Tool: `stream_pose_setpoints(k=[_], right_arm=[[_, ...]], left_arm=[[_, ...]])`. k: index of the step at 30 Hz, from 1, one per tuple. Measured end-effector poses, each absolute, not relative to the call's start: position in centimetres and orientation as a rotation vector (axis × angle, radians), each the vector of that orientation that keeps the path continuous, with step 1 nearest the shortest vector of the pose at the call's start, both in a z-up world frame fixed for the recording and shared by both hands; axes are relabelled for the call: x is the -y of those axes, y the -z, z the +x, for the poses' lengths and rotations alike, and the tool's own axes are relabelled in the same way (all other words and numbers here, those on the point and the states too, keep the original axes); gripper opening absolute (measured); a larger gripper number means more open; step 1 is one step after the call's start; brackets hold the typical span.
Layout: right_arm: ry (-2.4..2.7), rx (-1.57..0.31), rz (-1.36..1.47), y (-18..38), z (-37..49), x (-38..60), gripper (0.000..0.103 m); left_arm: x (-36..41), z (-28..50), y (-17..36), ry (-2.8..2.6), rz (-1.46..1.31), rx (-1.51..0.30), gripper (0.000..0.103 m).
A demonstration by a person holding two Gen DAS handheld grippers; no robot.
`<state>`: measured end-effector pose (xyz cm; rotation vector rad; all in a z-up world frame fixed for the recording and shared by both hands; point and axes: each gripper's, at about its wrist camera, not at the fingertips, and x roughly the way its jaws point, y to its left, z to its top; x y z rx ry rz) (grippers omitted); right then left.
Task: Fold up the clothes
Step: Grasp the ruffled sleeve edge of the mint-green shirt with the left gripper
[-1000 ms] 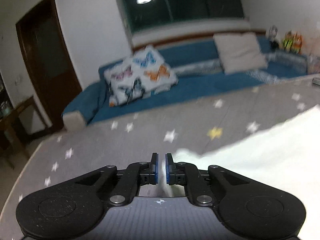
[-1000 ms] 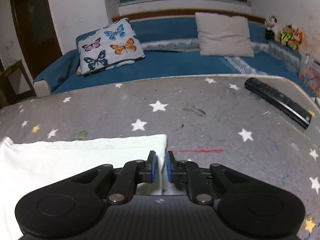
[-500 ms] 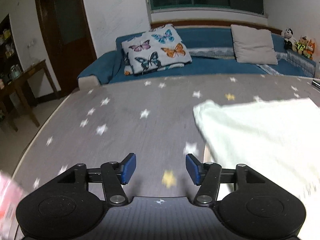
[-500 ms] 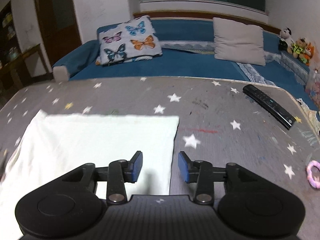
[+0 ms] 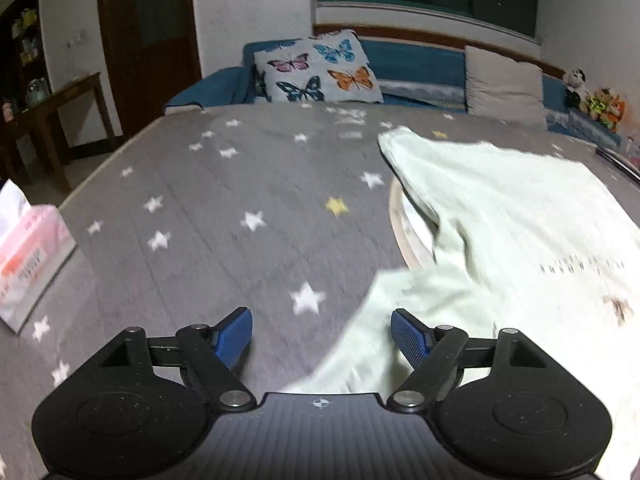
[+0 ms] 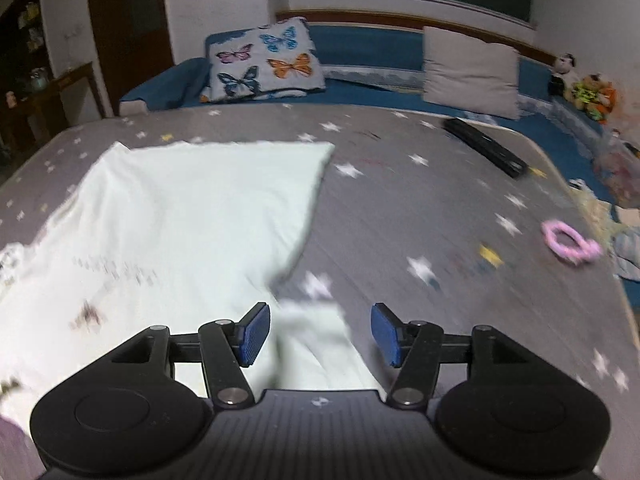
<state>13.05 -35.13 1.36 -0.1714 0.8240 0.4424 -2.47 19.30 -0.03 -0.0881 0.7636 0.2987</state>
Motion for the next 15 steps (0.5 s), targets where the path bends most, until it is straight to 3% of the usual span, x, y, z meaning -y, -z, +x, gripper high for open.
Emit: stream_pose_setpoints(k=[3,4,7,10,15], right_arm=[[-0.405,-0.828,-0.152,-1.1,11.4,37.5,0.057],[-0.396,-0.829,-0.142,-0.9,11.0,38.2,0.057],[-0.361,-0.835,-0.1,-0.4,10.0,40.0,0.057],[-0.335,-0.84,-0.061,0.2,9.2,41.5,0.057],[-0.319,-0.843,-0.019,0.8,8.2,42.8,0.057]], left_arm=[[-18.8,-3.0,0.6,-0.284,-0.093,-0.763,0.067],[-18.6,-3.1,0.5,-0.273,-0.098,-0.757,0.058],[-17.8,-3.6,0.3,-0.256,-0.103,-0.742,0.015],[-17.1,-4.6,-0.3,-0.273,-0.093,-0.722,0.009],[-18.2,-8.5,-1.4,-0.356,-0.201,-0.692,0.008]])
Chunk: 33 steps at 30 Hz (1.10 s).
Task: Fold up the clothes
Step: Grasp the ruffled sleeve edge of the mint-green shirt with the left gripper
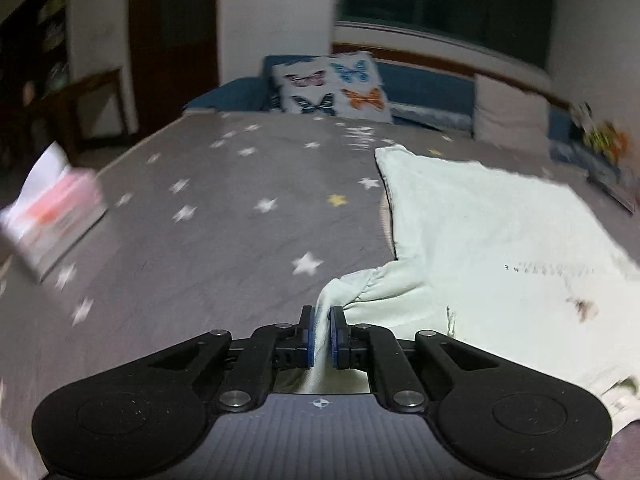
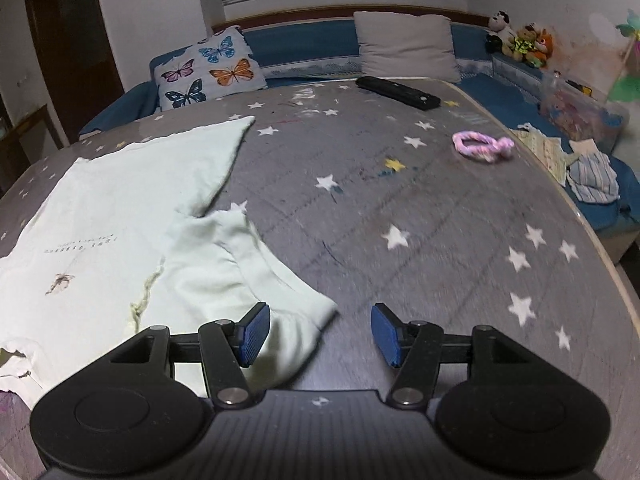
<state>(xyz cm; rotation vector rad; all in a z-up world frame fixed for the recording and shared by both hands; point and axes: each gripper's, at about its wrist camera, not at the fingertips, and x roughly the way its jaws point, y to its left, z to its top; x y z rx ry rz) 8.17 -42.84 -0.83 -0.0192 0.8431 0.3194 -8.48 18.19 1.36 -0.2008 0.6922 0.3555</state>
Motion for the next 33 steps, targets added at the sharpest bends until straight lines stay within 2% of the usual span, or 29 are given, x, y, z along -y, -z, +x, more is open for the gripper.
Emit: stream_pose_setpoints(k=[10,14,19,20,22,23,25,27,29,33], right_arm=[[-0.344,-0.816,0.015,1.0,8.1,42.5,0.057],[-0.36,-0.825,0.014,1.6,8.5,41.8,0.057],[-0.366,-0.821,-0.014,2.0,8.4,41.0,0.054],[-0.365,-0.819,-0.022,2.0,8.3,40.9,0.052],[-0.365,-0.813,-0.037,2.0,8.2,40.6,0.033],[-0.365,-0.811,-0.045,2.0,8.1,40.5,0.029],[-0.365,-0.807,-0.058,2.1,7.9,40.2,0.011],[-0.372,-0.812,-0.037,2.0,7.8,40.5,0.009],[-0.367,-0.806,-0.028,1.8,7.3,40.9,0.008],[-0.338,-0.786,-0.022,0.9,5.8,42.1,0.008]], left_arm=[[-18.7,-9.1,-0.4,-0.385,-0.23,-0.728,0.015],[-18.7,-9.4,-0.2,-0.395,-0.227,-0.73,0.024],[-18.7,-9.4,-0.1,-0.403,-0.215,-0.733,0.029],[-18.7,-9.4,-0.1,-0.405,-0.212,-0.733,0.03],[-18.6,-9.4,-0.1,-0.406,-0.209,-0.733,0.03],[-18.6,-9.4,-0.1,-0.406,-0.207,-0.733,0.029],[-18.4,-9.4,-0.1,-0.402,-0.202,-0.735,0.029],[-18.3,-9.5,-0.2,-0.394,-0.199,-0.739,0.025],[-18.1,-9.5,-0.2,-0.376,-0.199,-0.744,0.017],[-17.5,-9.8,-0.3,-0.345,-0.183,-0.754,0.012]])
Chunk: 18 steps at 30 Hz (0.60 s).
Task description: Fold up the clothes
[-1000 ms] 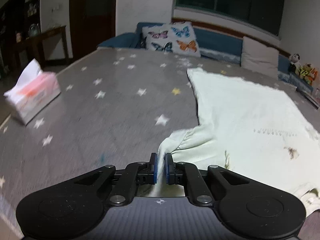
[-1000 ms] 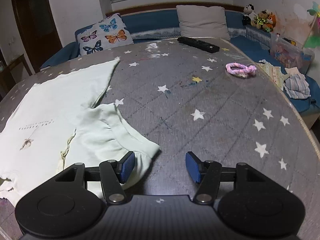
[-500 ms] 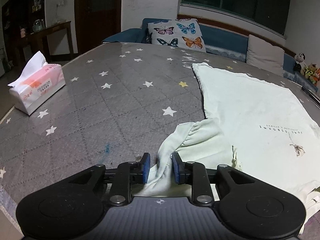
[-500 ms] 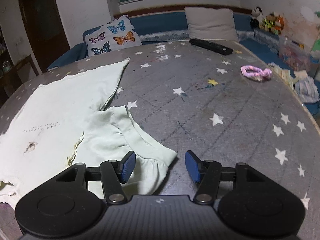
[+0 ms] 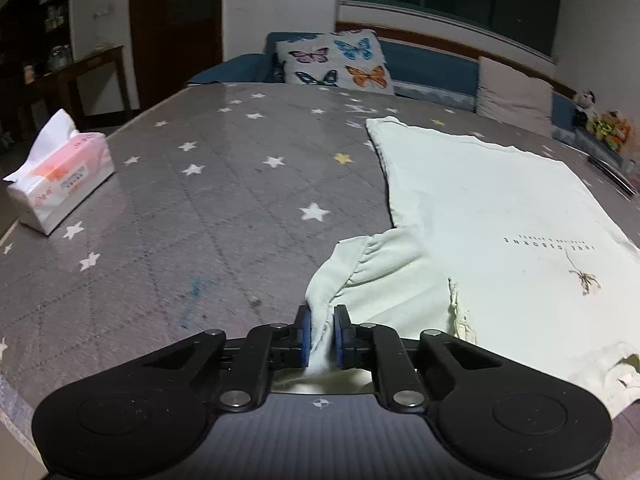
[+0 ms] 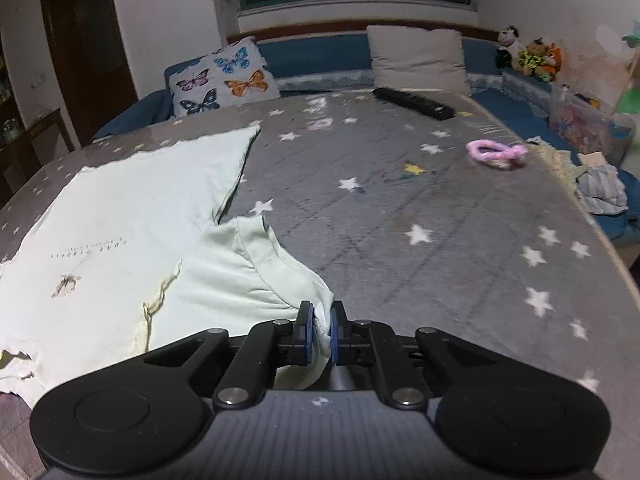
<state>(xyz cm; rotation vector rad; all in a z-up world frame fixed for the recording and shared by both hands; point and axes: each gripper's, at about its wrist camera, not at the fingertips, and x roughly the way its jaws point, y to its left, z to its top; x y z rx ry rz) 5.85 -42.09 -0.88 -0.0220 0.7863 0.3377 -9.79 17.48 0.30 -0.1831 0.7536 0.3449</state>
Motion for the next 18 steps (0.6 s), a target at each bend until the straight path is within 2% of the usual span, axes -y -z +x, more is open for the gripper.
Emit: stream_pose_setpoints(k=[8,9,10,13,15,18], right_arm=[[-0.296,-0.831,0.017,1.6,4.0,44.8,0.009],[-0.299,-0.832,0.026,1.6,4.1,44.9,0.012],[-0.303,-0.833,0.035,1.5,4.1,45.0,0.018],[-0.304,-0.833,0.042,1.4,3.9,45.3,0.023],[-0.309,-0.84,0.065,1.5,3.7,45.8,0.026],[-0.316,-0.846,0.097,1.6,3.4,46.3,0.026]], left_arm=[[-16.1,-10.2,-0.4,-0.299,-0.136,-0.768,0.016],[-15.9,-10.3,-0.4,-0.293,-0.13,-0.77,0.018],[-15.7,-10.3,-0.5,-0.289,-0.125,-0.771,0.024],[-15.7,-10.7,-1.0,-0.303,-0.115,-0.762,0.05],[-15.7,-10.9,-1.4,-0.307,-0.11,-0.751,0.054],[-15.6,-10.9,-2.0,-0.319,-0.116,-0.733,0.071]])
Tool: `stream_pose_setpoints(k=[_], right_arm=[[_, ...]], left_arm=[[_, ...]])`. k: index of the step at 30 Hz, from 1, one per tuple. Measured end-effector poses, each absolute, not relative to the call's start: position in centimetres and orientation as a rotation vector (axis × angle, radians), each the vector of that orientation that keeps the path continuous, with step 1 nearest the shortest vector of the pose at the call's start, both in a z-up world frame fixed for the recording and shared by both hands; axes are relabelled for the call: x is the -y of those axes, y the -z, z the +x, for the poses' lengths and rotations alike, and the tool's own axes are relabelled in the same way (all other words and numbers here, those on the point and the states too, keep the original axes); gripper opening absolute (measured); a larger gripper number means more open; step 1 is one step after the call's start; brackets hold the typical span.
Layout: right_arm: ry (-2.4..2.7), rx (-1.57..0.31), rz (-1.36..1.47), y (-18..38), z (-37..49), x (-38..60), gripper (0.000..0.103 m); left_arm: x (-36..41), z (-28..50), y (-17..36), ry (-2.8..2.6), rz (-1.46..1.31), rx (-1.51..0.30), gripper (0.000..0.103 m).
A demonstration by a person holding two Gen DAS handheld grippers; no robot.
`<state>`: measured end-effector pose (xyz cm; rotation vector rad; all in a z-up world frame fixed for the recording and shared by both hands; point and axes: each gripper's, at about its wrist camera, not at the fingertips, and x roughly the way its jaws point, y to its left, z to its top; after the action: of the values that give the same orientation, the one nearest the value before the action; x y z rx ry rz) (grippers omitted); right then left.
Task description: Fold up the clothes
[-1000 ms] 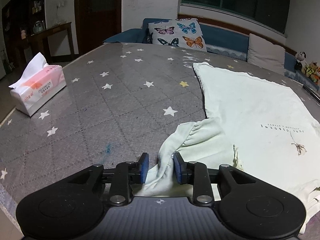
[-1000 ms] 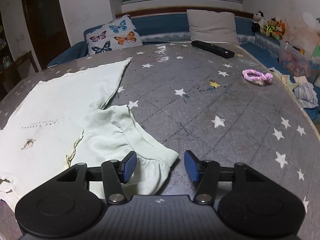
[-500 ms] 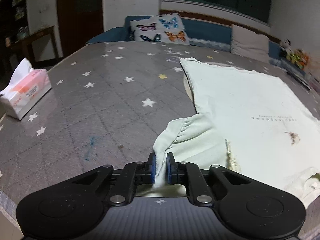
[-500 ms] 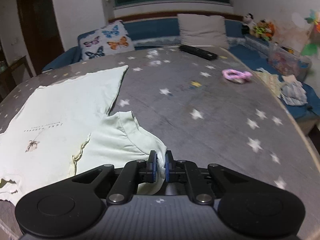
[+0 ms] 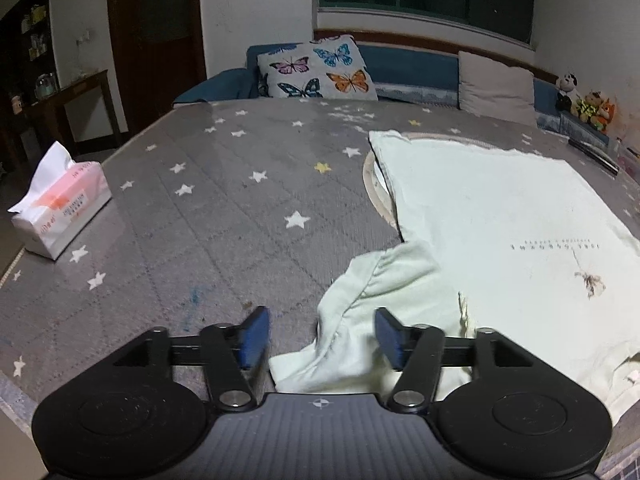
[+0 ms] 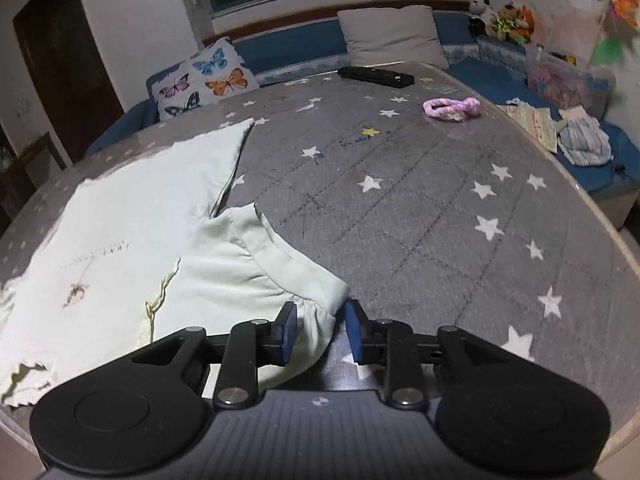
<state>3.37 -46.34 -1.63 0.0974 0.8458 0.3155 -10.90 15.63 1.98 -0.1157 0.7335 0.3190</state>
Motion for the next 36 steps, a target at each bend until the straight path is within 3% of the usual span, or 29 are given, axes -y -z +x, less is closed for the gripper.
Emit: stream_pose_setpoints(k=[2,4,6,24,33,36], right_arm=[[-0.32,-0.844,0.119,1.6,3.2,46.5,0.024],[-0.331,-0.844,0.142,1.6,3.1,46.6,0.01],[-0.335,-0.834,0.162,1.3,3.0,46.7,0.009],[-0.606,-0.724,0.193,-4.9,0.9,42.7,0.007],[-0.809,-0.784,0.153,-3.9,0.3,36.8,0.007],[-0.852,-0.828,0.151,-2.7,0.1,35.4,0.013]], left_arm=[[-15.2,-10.8,-2.5,-0.315,-0.117,-0.714,0.081],[-14.5,-10.5,-3.1,-0.296,-0.114,-0.693,0.089],[-13.6,-10.3,-3.6,-0.267,-0.108,-0.673,0.095],[0.1,-3.5,-1.9,0.106,0.028,-0.699,0.096],[2.4,-2.8,-0.8,0.148,0.045,-0.71,0.096],[1.8,-2.5,-0.7,0.127,0.031,-0.717,0.096]])
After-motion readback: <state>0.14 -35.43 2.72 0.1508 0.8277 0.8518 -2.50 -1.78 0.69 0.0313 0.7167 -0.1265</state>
